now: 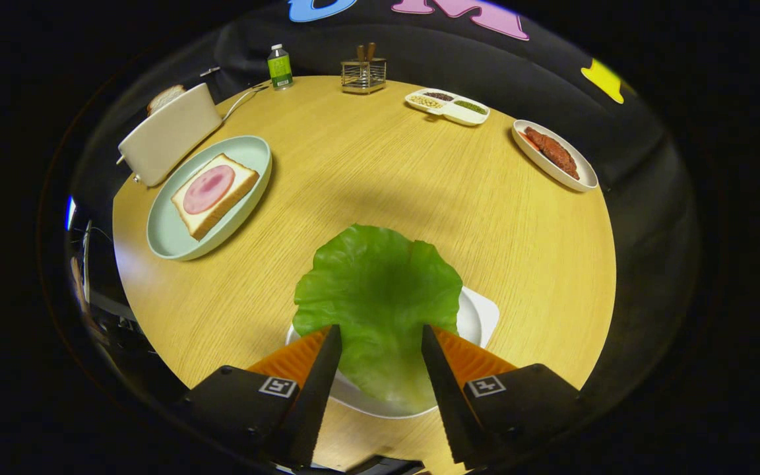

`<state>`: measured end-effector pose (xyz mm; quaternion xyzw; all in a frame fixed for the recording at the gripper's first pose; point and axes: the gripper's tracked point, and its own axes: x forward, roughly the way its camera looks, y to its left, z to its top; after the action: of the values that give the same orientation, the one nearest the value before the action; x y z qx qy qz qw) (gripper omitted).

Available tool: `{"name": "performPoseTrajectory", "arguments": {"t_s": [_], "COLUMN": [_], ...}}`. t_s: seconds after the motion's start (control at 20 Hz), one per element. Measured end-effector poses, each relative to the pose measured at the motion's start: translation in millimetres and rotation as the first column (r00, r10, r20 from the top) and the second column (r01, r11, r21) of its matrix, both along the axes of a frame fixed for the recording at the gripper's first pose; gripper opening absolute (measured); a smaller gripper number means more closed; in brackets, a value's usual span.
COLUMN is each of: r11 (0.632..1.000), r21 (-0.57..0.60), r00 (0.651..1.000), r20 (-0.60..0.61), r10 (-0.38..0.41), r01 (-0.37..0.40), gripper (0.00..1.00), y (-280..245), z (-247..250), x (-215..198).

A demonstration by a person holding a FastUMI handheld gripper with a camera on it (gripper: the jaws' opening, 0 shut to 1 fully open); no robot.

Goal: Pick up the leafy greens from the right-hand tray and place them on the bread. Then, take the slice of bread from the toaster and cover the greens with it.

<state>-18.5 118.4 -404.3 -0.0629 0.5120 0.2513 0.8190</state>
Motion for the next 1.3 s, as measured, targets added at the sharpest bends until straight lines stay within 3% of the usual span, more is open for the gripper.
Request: {"name": "performPoseTrajectory", "arguments": {"t_s": [0.25, 0.3, 0.35, 0.45, 0.65, 0.9, 1.3], "r11": [0.999, 0.999, 0.999, 0.998, 0.991, 0.981, 0.971], "r21": [0.018, 0.022, 0.022, 0.031, 0.076, 0.140, 0.240], "r00": [0.999, 1.000, 1.000, 0.999, 0.989, 0.978, 0.978], "r20": [-0.013, 0.000, 0.005, -0.003, 0.084, 0.144, 0.198], "r10": [-0.035, -0.027, -0.025, -0.046, -0.120, -0.151, -0.063], "r01": [0.036, 0.027, 0.024, 0.046, 0.114, 0.131, 0.014], "gripper": [0.53, 0.40, 0.16, 0.06, 0.06, 0.06, 0.06], "y": [0, 1, 0, 0, -7, -6, 72], "z": [-4, -4, -3, -1, 30, 80, 158], "x": [1, 2, 2, 2, 16, 18, 18]}}
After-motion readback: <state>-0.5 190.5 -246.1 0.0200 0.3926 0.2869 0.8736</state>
